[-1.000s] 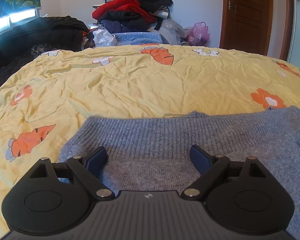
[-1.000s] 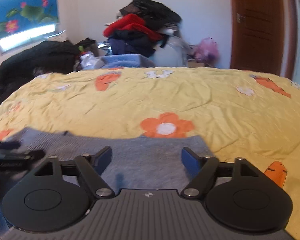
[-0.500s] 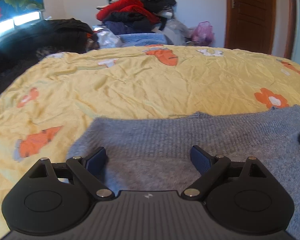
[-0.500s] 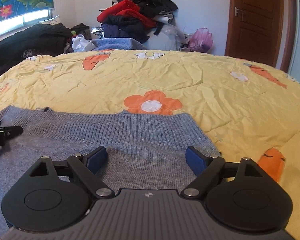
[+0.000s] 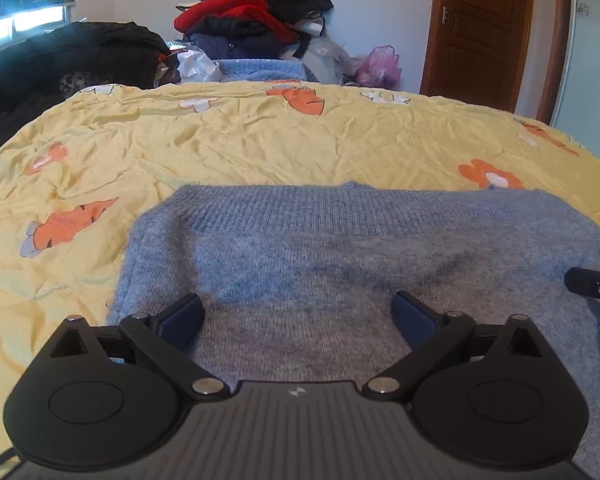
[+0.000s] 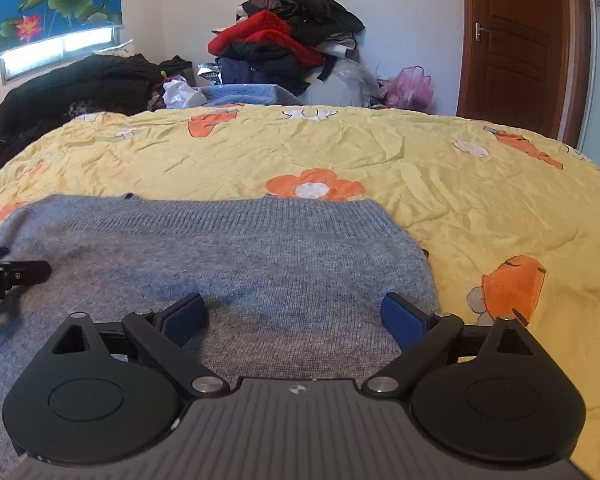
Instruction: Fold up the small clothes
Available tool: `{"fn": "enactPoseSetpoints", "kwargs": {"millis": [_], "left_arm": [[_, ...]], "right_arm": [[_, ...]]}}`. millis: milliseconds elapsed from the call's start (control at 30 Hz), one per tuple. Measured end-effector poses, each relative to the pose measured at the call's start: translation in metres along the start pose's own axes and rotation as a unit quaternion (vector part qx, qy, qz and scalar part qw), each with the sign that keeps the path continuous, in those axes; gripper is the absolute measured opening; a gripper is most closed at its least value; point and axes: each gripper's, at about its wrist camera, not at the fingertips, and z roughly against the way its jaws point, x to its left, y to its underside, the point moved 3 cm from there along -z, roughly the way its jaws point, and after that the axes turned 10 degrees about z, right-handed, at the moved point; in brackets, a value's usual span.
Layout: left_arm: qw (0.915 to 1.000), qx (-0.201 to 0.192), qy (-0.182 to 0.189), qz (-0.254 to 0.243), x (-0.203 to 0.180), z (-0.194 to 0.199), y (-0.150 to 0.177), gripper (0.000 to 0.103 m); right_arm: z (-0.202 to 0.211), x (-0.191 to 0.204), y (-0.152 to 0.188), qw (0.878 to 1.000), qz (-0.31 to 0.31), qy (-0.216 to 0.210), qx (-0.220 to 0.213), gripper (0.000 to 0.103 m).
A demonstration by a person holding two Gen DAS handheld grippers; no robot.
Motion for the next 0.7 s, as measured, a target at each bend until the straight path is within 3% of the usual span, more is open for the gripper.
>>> {"fn": "enactPoseSetpoints", "kwargs": {"millis": [167, 300, 400, 533, 567, 700], "left_arm": [[0.9997, -0.010, -0.018, 0.016, 0.014, 0.027, 0.006, 0.102], [0.9938, -0.040, -0.041, 0.095, 0.055, 0.084, 0.021, 0.101], [0.9750, -0.057, -0.045, 0.210, 0.090, 0.126, 0.043, 0.101], [0.9354, -0.038, -0.041, 0.349, 0.123, 0.154, 0.080, 0.101], [0.9253, -0.031, -0.030, 0.377, 0.128, 0.155, 0.086, 0.101], [0.9030, -0.034, 0.015, 0.428, 0.136, 0.153, 0.085, 0.101]], "right_arm": [[0.002, 0.006, 0.001, 1.000, 0.012, 0.001, 0.002, 0.100], [0.006, 0.003, 0.002, 1.000, 0.000, -0.004, -0.005, 0.101], [0.005, 0.003, 0.002, 1.000, -0.001, -0.006, -0.005, 0.103], [0.006, 0.003, 0.003, 1.000, -0.004, -0.009, -0.007, 0.103], [0.005, 0.003, 0.003, 1.000, -0.005, -0.010, -0.007, 0.103], [0.006, 0.002, 0.003, 1.000, -0.007, -0.012, -0.009, 0.103]]}}
